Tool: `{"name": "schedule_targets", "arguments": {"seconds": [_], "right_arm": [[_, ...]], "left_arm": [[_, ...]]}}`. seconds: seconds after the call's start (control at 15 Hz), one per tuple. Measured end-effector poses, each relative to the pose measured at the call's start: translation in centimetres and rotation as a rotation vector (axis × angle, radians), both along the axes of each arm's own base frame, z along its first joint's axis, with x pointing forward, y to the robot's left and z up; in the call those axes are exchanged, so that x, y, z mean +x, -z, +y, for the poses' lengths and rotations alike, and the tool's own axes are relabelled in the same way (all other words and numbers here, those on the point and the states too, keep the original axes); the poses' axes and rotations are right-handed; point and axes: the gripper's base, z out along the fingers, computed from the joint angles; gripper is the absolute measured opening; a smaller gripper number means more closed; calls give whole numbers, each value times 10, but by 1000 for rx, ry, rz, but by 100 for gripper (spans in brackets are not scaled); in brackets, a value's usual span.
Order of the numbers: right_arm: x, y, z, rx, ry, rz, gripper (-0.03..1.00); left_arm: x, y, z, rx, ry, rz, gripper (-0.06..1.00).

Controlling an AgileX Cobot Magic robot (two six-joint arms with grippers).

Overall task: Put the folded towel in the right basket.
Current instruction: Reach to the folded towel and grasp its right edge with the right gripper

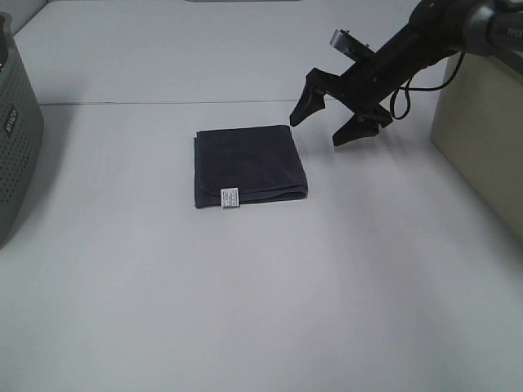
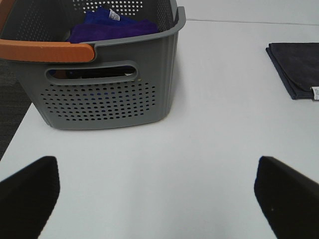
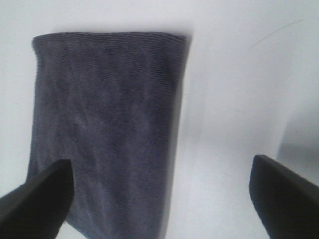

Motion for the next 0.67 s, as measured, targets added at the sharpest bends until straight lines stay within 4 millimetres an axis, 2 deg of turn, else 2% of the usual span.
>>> {"name": "schedule_targets", "arguments": {"seconds": [0.13,0.47,0.53,0.67], "right_arm": [[3,17,2,13,-15,37,91],[6,31,12,75,15,75,89],[4,35,24,82,11,85,88],[-5,43,61,90,-32,98,84]], "left_arm": [[0,0,0,0,0,0,99],[0,0,0,0,0,0,99],[0,0,0,1,-1,0,99],[0,0,0,1,-1,0,99]]}}
